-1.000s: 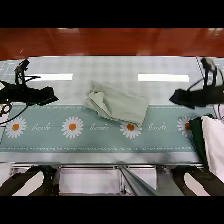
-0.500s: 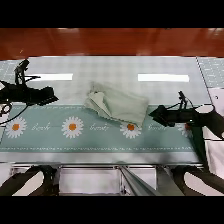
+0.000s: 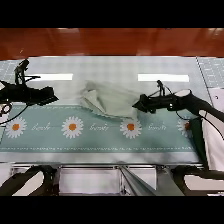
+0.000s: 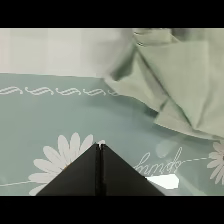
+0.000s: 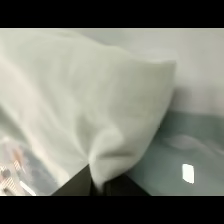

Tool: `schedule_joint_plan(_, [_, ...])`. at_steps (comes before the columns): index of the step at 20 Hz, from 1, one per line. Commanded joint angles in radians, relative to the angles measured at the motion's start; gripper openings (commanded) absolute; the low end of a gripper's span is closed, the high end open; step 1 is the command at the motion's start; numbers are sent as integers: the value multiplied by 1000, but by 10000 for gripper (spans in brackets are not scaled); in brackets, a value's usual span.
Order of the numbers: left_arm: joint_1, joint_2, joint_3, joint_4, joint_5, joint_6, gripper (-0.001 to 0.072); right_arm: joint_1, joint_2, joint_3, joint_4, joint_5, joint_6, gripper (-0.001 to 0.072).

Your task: Fold the shirts.

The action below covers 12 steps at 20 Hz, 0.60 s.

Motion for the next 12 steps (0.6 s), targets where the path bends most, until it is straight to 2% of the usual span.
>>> schedule_joint_plan(1, [0, 0, 0, 0, 11, 0, 22, 82, -21, 246, -72, 80, 42, 22])
schedule_joint_plan(4, [0, 0, 0, 0, 14, 0, 22, 132, -22, 524, -305, 143, 233, 22])
schedule_joint_plan(6, [0, 0, 0, 0, 14, 0, 22, 127, -22, 696, -435, 229, 323, 22])
schedule_joint_plan(9, [0, 0, 0, 0, 14, 0, 22, 73, -22, 902, -545, 367, 397, 22])
schedule_joint_plan(12, [0, 0, 0, 0, 14, 0, 22, -32, -2, 1035, -569, 494, 433, 22])
